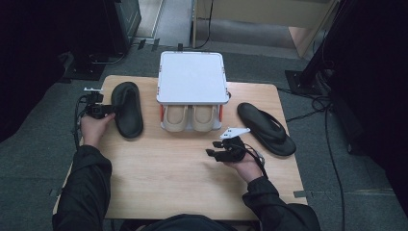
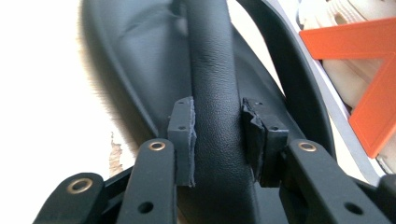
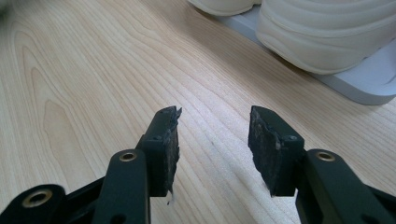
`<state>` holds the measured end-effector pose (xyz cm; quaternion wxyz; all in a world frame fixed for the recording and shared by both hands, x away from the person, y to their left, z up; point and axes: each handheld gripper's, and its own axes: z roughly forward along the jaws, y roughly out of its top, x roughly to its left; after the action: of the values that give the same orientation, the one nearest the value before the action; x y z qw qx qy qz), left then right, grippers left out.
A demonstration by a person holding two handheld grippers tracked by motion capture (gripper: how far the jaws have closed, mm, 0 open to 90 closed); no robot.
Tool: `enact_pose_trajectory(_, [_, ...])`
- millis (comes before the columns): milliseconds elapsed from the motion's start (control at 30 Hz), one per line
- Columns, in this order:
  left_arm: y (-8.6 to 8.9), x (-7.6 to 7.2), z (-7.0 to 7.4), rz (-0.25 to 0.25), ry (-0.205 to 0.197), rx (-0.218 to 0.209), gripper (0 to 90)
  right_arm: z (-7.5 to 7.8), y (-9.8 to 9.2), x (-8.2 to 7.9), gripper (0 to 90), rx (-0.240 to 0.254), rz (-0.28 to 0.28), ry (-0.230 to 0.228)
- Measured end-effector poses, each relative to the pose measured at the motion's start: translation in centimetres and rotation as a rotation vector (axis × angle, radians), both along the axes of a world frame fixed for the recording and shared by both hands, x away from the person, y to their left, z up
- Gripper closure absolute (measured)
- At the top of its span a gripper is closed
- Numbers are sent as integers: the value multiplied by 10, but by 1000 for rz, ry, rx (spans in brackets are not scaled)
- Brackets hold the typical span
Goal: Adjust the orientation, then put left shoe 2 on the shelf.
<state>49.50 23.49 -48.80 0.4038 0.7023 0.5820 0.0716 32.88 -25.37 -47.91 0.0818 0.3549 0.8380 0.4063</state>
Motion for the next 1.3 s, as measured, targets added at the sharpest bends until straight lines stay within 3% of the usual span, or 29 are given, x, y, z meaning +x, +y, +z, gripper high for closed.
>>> enact_pose_trajectory(133, [-4, 0, 1, -18, 7, 4, 671, 0, 0, 0, 530, 3, -4, 2])
enact_pose_trajectory(333, [-2, -2, 0, -21, 25, -46, 674, 1, 1, 1, 530, -1, 0, 0])
enact_pose_trajectory(567, [-3, -4, 4, -29, 24, -65, 676, 1, 1, 2, 530, 5, 1, -2])
enact_pose_trajectory(733, [1, -7, 9, -18, 30, -115, 677, 2, 1, 3, 530, 7, 4, -5])
enact_pose_trajectory(1300, [-2, -15, 26, -25, -9, -125, 680, 2, 3, 4, 530, 9, 10, -3])
